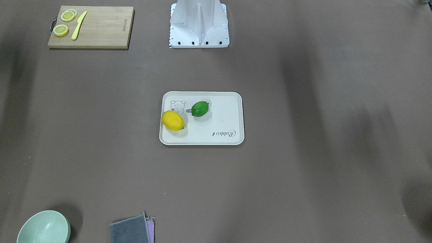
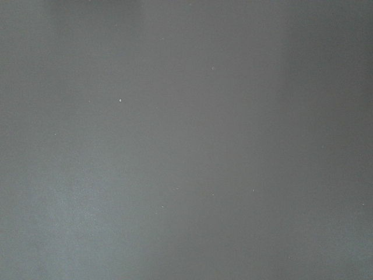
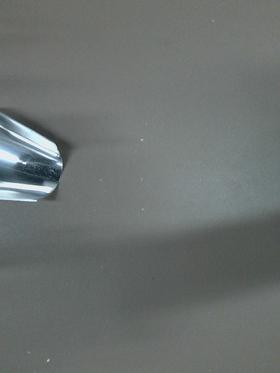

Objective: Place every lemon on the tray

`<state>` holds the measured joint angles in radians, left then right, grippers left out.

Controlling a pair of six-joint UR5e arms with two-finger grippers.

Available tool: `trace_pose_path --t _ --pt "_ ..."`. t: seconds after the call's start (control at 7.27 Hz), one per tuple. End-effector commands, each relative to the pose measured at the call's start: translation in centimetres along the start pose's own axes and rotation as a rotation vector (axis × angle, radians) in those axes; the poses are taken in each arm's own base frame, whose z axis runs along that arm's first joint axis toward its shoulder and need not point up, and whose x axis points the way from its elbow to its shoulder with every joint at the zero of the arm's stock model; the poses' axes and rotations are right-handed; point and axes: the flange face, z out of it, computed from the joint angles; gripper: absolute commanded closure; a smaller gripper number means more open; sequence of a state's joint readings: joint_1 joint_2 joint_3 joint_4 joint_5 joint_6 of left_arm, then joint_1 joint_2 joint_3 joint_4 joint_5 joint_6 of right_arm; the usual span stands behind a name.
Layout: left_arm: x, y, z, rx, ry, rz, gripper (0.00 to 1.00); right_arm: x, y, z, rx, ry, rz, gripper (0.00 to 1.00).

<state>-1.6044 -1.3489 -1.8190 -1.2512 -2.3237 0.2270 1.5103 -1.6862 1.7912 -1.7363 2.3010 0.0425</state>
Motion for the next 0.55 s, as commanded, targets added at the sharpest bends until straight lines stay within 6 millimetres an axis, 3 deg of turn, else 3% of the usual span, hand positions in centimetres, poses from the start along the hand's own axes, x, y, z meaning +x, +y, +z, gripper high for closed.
trace_pose_path --t 0.0,0.41 --pt "-0.03 0.01 0.09 -0.002 -0.001 0.000 0.02 0.60 0.10 -0.53 0.016 0.003 0.008 0.00" --pt "-0.13 0.02 0.20 -0.004 -0.001 -0.002 0.02 0.85 0.23 -0.73 0.020 -0.009 0.018 0.00"
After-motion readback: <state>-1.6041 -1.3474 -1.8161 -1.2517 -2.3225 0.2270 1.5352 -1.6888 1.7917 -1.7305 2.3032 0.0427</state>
